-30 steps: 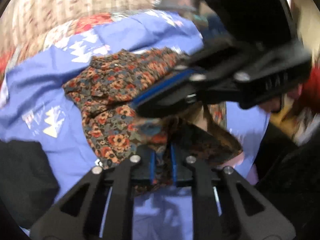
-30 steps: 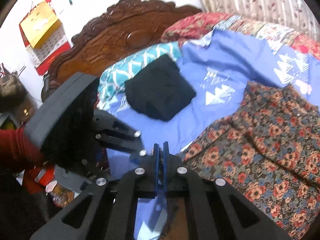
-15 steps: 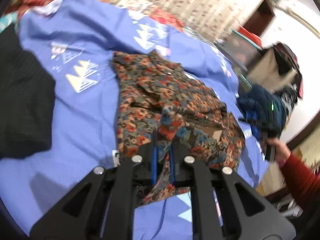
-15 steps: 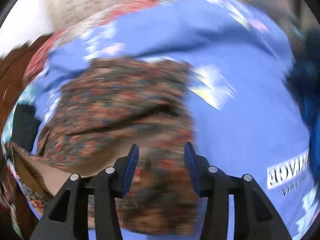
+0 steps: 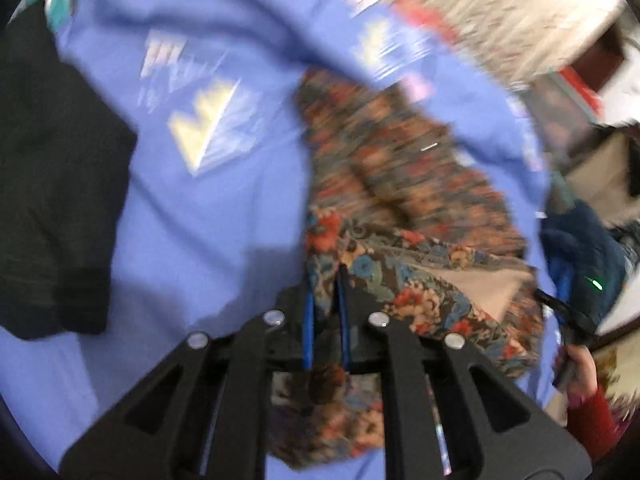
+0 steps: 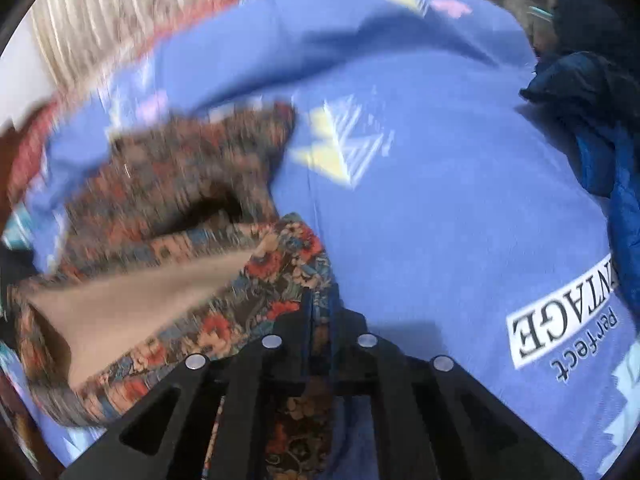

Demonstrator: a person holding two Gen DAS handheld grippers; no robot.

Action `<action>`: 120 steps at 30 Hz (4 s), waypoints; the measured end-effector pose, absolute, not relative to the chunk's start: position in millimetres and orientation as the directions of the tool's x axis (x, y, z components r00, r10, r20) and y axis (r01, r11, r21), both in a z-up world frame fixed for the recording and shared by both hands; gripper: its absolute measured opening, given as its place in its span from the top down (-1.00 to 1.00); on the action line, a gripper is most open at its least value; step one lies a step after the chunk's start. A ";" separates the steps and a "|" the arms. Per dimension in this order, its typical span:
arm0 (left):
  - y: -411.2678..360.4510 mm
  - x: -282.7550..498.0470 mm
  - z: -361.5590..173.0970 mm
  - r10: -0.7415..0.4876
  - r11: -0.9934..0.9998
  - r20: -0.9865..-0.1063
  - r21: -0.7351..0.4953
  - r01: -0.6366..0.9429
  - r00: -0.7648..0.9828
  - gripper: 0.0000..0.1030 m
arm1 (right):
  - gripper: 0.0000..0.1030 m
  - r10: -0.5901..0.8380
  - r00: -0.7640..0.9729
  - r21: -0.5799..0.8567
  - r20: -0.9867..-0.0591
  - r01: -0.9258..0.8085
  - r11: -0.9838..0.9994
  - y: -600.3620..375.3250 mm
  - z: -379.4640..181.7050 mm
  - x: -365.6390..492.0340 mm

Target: Fold large clothes

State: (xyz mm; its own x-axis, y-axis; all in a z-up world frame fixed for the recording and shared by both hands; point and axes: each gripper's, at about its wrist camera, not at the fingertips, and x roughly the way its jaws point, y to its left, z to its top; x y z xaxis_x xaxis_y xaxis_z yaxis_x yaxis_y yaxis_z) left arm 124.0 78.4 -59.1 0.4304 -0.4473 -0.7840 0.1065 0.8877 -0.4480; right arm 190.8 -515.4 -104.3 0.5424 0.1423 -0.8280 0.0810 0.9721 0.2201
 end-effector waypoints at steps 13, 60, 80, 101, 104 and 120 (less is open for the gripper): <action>82.8 111.6 -66.3 -0.475 0.872 -0.763 -0.475 0.118 0.438 0.80 | -0.03 0.320 0.195 0.158 -0.927 -0.572 0.805 -327.2 -96.8 172.3; 81.1 74.2 -27.4 -0.457 0.888 -0.780 -0.429 0.166 0.428 0.75 | -0.50 0.287 0.573 0.281 -0.767 -0.102 0.954 -426.9 -84.9 127.0; 55.3 91.9 -38.7 -0.341 0.939 -0.801 -0.316 0.137 0.492 0.99 | -0.53 0.083 0.626 0.047 -0.775 -0.074 0.996 -478.8 -70.8 165.2; 56.5 89.1 -44.0 -0.338 0.940 -0.822 -0.320 0.120 0.457 0.72 | -0.49 0.394 0.677 0.638 -0.622 0.145 0.756 -563.7 -99.6 132.9; 79.9 73.1 -43.2 -0.376 0.919 -0.819 -0.391 0.059 0.433 0.06 | -0.63 0.439 0.634 0.635 -0.637 0.107 0.765 -552.5 -102.4 110.6; 97.0 55.5 -67.2 -0.397 0.912 -0.853 -0.409 0.040 0.339 0.82 | 0.57 0.249 0.522 0.320 -0.816 0.049 0.946 -532.7 -111.7 68.2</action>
State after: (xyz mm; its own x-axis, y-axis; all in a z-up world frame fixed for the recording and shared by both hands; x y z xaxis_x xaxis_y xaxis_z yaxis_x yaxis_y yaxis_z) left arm 55.5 97.0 -67.2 0.3388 -0.3971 -0.8530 0.0401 0.9119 -0.4085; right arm 68.2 -532.7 -111.7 0.5224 0.2487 -0.8156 0.0492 0.9461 0.3200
